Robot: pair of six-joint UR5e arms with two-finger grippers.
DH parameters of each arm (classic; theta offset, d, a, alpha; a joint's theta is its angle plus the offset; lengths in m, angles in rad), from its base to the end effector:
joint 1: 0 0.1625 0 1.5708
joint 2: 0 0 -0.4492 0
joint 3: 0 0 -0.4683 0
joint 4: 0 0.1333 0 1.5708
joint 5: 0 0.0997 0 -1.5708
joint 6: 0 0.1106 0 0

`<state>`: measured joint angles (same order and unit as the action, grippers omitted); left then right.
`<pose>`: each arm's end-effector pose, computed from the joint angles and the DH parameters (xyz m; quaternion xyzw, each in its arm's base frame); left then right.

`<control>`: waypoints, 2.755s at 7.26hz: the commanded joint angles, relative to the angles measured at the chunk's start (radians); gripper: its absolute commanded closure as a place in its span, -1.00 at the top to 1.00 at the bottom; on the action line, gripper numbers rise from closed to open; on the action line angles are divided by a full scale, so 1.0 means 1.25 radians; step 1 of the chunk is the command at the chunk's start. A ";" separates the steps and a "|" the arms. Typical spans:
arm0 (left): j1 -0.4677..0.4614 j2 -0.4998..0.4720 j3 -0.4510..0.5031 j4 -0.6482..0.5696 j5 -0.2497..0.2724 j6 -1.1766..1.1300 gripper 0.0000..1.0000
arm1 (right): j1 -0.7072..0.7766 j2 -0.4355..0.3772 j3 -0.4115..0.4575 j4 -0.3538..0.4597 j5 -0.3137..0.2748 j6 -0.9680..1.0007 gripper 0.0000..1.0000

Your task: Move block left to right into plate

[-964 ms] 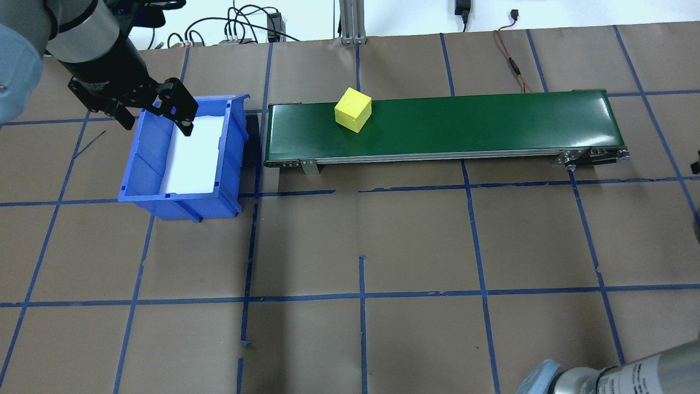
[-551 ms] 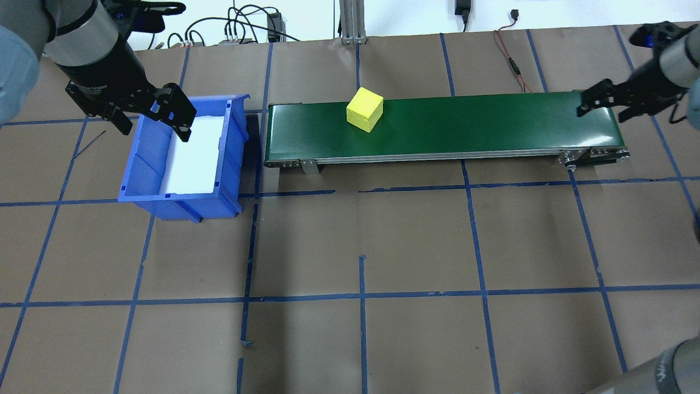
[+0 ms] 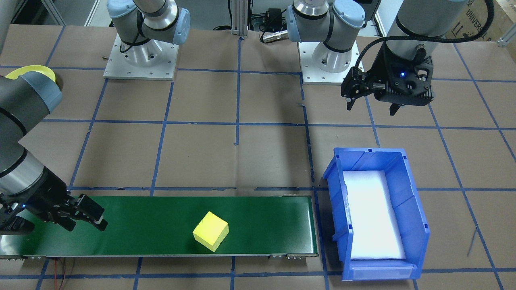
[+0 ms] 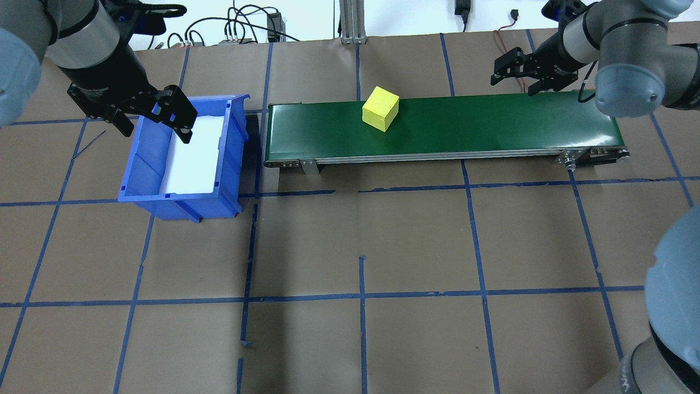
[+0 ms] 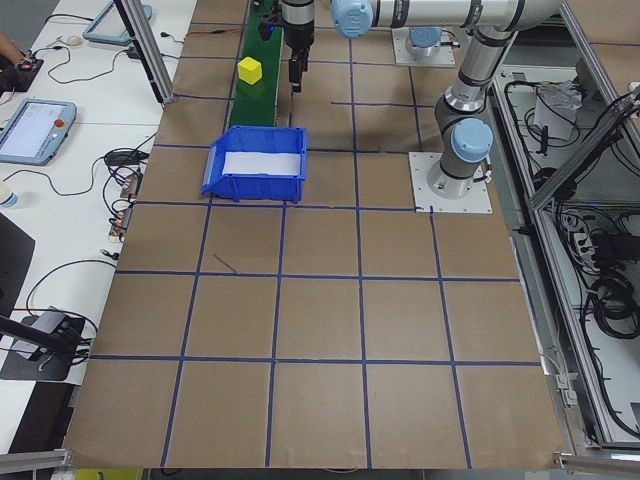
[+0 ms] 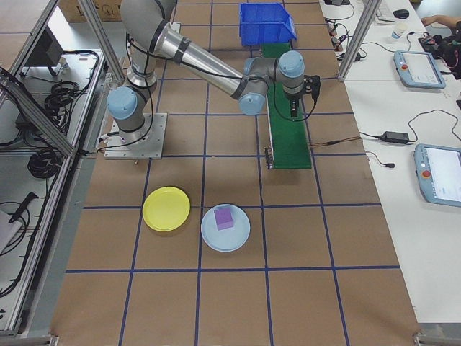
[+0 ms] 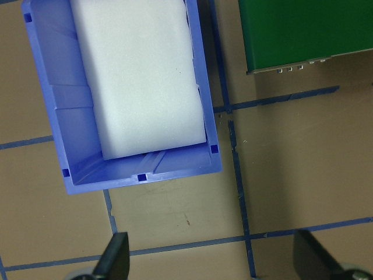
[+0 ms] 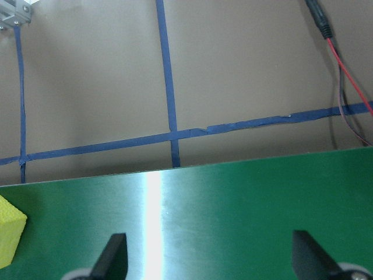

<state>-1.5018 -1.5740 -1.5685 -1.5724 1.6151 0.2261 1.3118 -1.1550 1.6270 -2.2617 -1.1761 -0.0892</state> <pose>-0.0889 -0.5767 0.5005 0.0785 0.9967 0.0045 0.0217 -0.0139 -0.7391 0.2825 0.0613 0.9730 -0.1393 0.1734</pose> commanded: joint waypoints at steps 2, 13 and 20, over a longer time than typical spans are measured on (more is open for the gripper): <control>0.000 -0.001 -0.001 0.000 -0.002 0.000 1.00 | 0.017 0.016 0.002 -0.036 0.012 0.059 1.00; 0.002 -0.001 0.001 0.003 -0.004 0.004 1.00 | 0.024 0.033 0.004 -0.039 0.067 0.162 1.00; 0.001 -0.001 -0.002 0.003 -0.004 0.004 1.00 | 0.024 0.039 0.009 -0.036 0.062 0.173 1.00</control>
<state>-1.5002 -1.5754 -1.5707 -1.5693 1.6111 0.2316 1.3422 -1.1099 1.6372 -2.3086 -1.0925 0.1261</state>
